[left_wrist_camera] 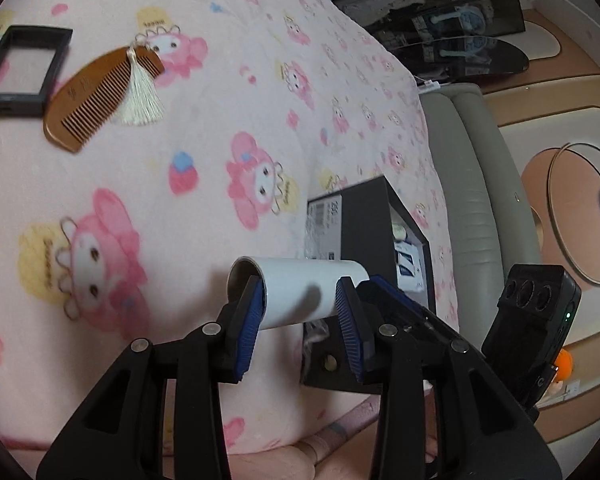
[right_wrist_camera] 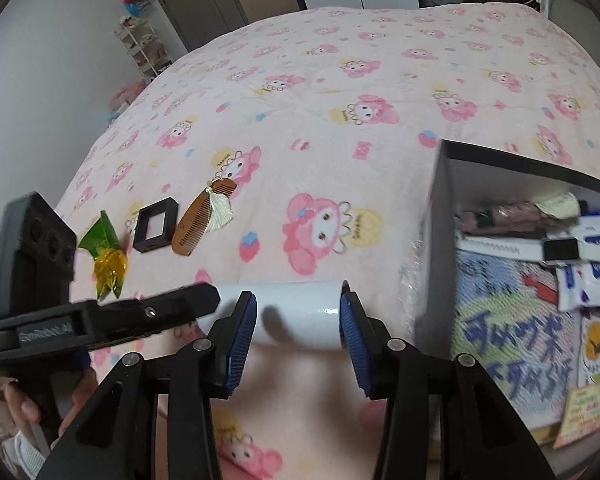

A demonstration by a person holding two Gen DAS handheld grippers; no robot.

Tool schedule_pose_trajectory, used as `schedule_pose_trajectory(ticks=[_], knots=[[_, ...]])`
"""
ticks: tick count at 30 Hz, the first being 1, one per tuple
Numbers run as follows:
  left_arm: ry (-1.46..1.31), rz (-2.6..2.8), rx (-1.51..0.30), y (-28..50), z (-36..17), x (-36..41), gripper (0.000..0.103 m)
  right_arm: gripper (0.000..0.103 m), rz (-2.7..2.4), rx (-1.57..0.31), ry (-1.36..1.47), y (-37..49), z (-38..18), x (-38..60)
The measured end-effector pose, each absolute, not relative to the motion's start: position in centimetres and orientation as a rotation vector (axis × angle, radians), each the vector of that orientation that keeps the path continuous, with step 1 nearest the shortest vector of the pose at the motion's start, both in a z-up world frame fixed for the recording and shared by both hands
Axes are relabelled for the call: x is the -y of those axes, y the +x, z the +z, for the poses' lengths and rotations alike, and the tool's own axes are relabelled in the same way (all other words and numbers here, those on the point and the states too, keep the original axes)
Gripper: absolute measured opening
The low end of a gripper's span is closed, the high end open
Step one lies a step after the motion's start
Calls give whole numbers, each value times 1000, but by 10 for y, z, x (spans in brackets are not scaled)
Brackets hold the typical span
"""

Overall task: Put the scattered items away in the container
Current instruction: 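Carry the lint roller with the left gripper to the black box, then lower the lint roller into the box and open the left gripper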

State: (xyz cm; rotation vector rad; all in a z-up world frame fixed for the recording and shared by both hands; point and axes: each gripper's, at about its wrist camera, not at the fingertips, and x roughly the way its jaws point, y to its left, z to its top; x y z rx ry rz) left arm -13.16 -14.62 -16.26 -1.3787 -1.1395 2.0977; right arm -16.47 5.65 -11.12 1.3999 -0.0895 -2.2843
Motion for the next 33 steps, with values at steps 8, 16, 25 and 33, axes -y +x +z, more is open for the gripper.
schedule_pose_trajectory(ticks=[8, 16, 25, 33], knots=[[-1289, 2157, 1032, -139, -108, 115, 37, 41, -2305, 179, 1290, -158, -70, -93], [-1280, 2126, 862, -178, -75, 30, 41, 41, -2421, 130, 1188, -166, -37, -161], [-1438, 2102, 701, -213, -103, -51, 42, 41, -2484, 277, 1249, -188, -64, -234], [-1590, 2222, 603, -221, -126, -67, 37, 40, -2369, 307, 1428, -214, -113, -244]])
